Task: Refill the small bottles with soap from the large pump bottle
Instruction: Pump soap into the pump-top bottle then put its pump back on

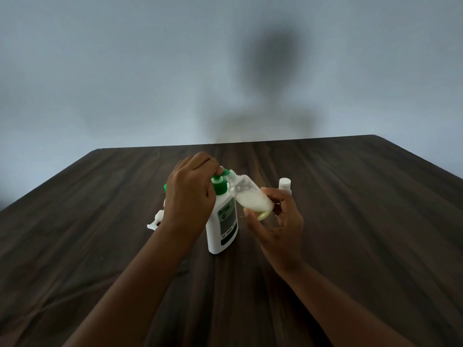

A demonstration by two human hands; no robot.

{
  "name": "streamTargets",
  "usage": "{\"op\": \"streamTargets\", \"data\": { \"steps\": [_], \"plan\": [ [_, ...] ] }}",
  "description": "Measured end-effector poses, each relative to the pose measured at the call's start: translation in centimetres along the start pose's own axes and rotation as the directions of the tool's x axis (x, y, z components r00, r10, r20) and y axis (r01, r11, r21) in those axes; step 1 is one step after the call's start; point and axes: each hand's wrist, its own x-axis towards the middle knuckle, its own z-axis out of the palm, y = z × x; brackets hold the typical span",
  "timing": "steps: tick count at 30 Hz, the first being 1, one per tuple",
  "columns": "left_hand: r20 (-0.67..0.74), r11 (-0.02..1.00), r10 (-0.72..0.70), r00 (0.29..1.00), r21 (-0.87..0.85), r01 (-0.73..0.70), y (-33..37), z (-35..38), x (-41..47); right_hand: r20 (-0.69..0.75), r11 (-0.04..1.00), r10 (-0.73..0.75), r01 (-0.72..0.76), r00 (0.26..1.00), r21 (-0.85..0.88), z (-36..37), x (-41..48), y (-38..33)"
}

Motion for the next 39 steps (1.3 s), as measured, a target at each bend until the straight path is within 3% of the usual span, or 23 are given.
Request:
{"op": "streamTargets", "data": {
  "steps": [10,17,26,33,39],
  "plan": [
    [0.026,0.998,0.047,0.999,0.037,-0.048,0.5,-0.9,1.3,-0.011,1.0,-0.006,0.006,1.0,0.031,-0.4,0.5,0.0],
    [-0.047,1.0,-0.026,0.999,-0.012,0.025,-0.4,0.4,-0.7,0.006,0.999,-0.001,0.002,1.0,-0.034,-0.1,0.2,-0.2],
    [-0.016,0.997,0.047,0.999,0.067,-0.046,-0.1,-0.7,1.0,0.008,0.998,-0.014,0.014,1.0,0.065,-0.1,0.5,-0.2],
    [-0.088,0.999,0.007,0.996,0.046,-0.003,0.2,0.4,-0.5,0.011,0.997,-0.009,0.008,1.0,0.07,-0.1,0.3,-0.1],
    [-0.042,0.998,0.025,0.999,0.052,-0.022,0.2,-0.4,0.8,0.012,0.997,-0.013,0.012,1.0,0.071,0.0,0.4,0.0]
  ]
}}
